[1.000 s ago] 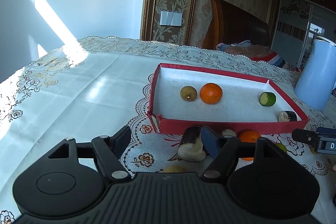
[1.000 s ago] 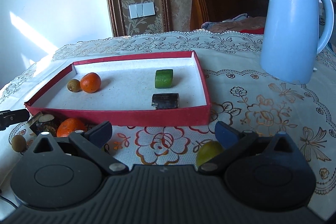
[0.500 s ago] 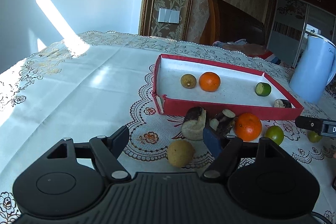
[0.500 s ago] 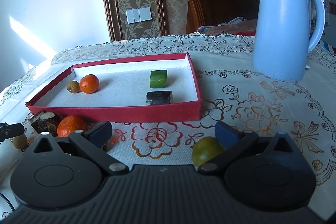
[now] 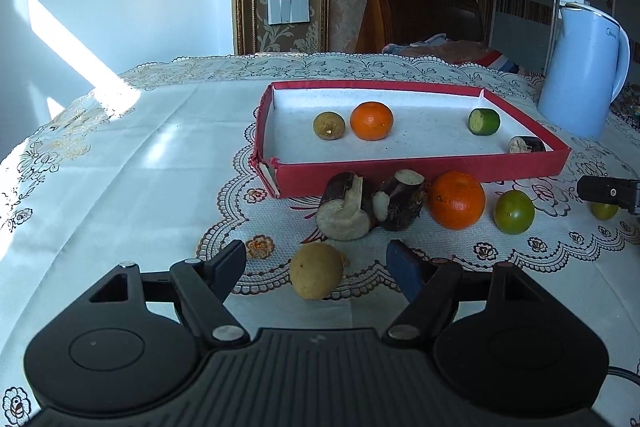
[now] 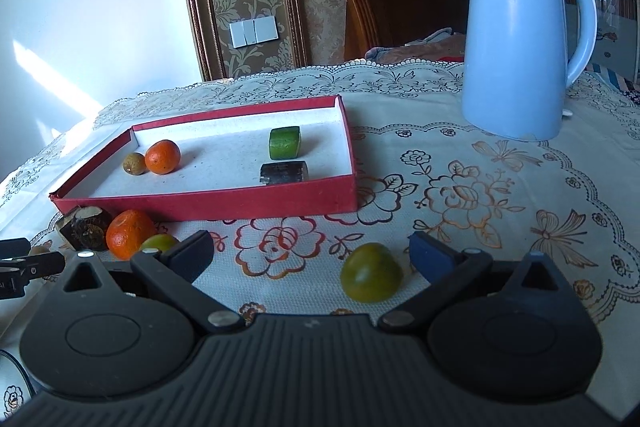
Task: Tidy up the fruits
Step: 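Move the left tool to the pale brown round fruit while the right tool approaches the green tomato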
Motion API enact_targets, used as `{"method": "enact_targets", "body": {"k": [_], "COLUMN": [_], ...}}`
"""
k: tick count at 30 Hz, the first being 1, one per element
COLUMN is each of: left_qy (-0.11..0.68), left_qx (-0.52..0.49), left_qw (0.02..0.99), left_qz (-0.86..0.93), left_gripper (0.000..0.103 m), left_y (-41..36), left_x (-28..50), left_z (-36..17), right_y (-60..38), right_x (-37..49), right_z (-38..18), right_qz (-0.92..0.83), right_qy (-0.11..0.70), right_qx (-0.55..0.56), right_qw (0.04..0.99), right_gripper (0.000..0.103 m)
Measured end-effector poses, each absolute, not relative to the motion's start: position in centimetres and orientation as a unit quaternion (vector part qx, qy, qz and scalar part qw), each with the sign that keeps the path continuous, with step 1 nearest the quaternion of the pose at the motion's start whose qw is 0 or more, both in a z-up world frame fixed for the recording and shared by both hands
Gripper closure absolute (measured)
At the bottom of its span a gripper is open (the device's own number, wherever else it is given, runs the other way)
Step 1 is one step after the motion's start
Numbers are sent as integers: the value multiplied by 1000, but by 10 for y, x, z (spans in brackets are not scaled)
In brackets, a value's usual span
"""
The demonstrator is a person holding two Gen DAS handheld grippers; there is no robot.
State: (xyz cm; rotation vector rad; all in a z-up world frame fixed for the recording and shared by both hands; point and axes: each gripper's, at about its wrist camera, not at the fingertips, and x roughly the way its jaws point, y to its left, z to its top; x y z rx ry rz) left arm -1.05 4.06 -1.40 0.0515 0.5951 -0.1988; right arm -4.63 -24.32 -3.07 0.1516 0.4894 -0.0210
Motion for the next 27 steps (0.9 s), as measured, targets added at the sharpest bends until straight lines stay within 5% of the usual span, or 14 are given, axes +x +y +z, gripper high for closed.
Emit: {"method": "enact_targets", "body": {"k": [27], "left_qy": [307], "left_qx": [57], "left_qw": [943], "left_qz": [-112], "left_gripper": [26], "left_y": [31], "left_x": [-8], "left_z": [-17], "right_y": [-267], "right_x": [-59], "right_z": [-36], "right_qz": [-54], "right_qy": [270], "right_qx": [42], "right_qw": [960], "right_gripper": [6]}}
